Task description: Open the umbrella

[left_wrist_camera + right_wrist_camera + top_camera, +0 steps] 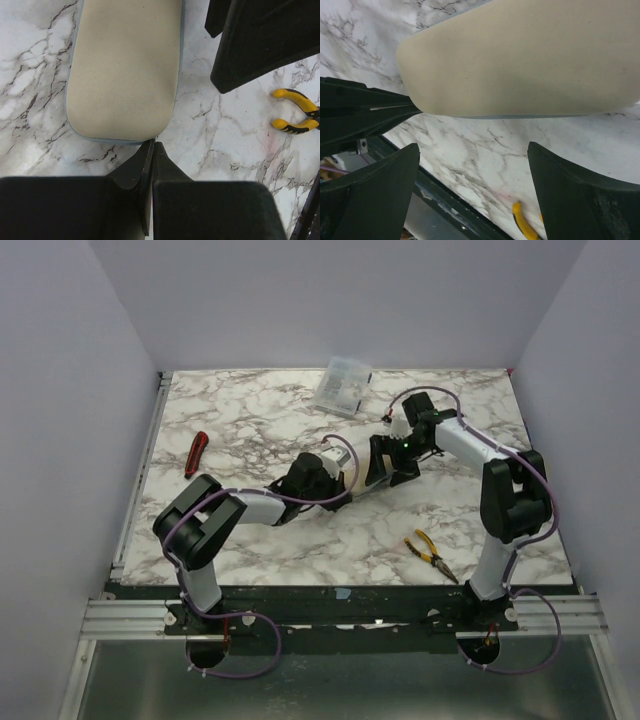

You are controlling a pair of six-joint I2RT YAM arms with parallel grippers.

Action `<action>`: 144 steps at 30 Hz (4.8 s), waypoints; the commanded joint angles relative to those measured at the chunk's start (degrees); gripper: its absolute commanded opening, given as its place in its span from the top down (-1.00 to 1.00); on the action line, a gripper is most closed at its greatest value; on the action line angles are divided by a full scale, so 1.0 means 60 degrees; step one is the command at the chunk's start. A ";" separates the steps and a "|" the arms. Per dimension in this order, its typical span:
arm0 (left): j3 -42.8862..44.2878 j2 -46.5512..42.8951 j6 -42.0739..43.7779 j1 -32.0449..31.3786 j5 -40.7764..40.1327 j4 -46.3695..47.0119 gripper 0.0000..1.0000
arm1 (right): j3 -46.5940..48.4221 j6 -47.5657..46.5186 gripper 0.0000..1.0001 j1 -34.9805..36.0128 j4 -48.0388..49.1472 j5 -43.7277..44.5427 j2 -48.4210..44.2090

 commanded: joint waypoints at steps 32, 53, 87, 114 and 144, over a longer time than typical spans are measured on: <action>-0.0383 -0.0545 0.0795 0.0030 -0.1325 -0.0780 1.00 | -0.1107 0.1239 0.88 -0.0353 0.1580 0.0186 0.1861; -0.0331 -0.0842 0.2293 0.0444 -0.1358 -0.0481 1.00 | -0.0545 -0.2969 0.99 -0.0360 -0.0661 -0.0627 0.2289; -0.1983 -0.1008 0.5357 -0.0587 0.1627 0.1265 0.18 | 0.0432 -0.6502 0.99 -0.0617 -0.2933 -0.1502 0.2863; -0.1235 -0.0623 0.3925 -0.0973 0.0554 0.1733 1.00 | 0.0199 -0.6956 0.99 -0.0590 -0.2927 -0.1146 0.2596; 0.1274 -0.0192 0.1084 0.0509 0.0066 -0.0663 0.88 | 0.0371 -0.6101 0.80 -0.0528 -0.2605 -0.1622 0.2116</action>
